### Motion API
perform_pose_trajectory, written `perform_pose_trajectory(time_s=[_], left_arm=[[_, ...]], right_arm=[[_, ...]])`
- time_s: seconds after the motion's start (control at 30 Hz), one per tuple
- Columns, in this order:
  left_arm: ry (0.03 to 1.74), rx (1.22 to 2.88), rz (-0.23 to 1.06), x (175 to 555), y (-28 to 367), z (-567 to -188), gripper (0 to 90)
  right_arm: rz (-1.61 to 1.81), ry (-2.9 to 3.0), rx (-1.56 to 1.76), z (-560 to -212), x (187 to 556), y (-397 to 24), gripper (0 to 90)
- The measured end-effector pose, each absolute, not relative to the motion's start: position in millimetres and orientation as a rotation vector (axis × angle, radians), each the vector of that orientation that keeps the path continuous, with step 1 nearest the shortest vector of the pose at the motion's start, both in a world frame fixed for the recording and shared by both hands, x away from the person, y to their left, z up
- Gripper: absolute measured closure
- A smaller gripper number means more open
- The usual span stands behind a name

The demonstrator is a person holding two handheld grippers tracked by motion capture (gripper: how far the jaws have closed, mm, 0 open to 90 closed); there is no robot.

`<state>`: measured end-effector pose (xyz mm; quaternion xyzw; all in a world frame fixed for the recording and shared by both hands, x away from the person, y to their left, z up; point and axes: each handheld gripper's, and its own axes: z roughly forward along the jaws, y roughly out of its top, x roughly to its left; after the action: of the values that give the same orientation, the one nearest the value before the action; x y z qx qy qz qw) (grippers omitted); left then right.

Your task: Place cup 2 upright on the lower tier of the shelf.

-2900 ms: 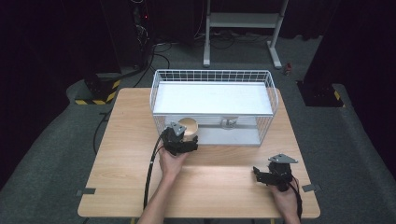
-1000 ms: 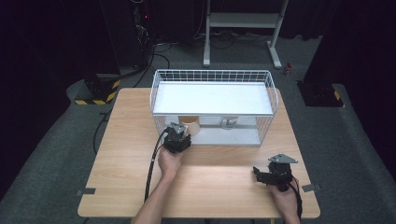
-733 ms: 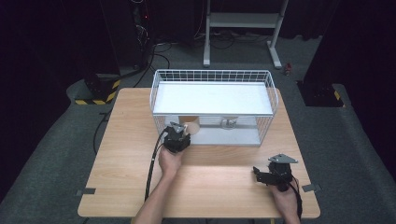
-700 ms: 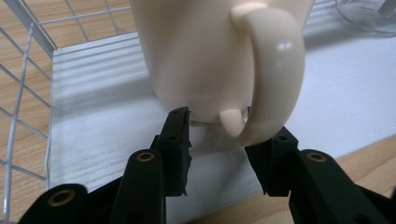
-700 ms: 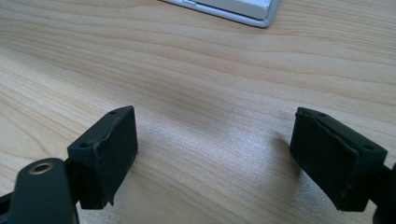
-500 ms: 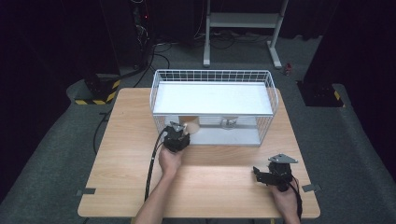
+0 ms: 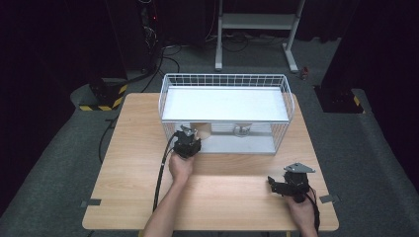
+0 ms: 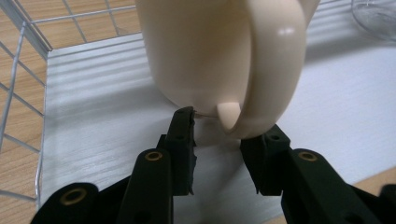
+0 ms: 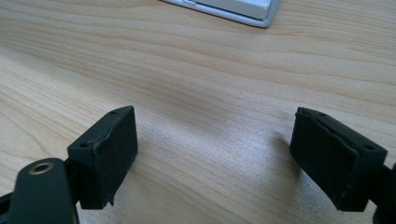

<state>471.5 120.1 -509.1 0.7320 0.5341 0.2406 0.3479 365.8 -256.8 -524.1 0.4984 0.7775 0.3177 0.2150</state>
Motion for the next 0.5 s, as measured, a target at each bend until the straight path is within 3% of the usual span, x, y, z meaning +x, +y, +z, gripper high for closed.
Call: perform_pose_trajectory(time_s=[0.37, 0.5], left_arm=[[1.384, 1.933, 0.654, 480.2, 116.3, -507.2, 66.2], [1.38, 1.937, 0.637, 478.7, 114.6, -507.7, 59.0]], right_arm=[[0.881, 2.154, 1.387, -524.0, 365.7, -256.6, 15.0], [0.882, 2.155, 1.383, -524.1, 365.7, -256.7, 15.0]])
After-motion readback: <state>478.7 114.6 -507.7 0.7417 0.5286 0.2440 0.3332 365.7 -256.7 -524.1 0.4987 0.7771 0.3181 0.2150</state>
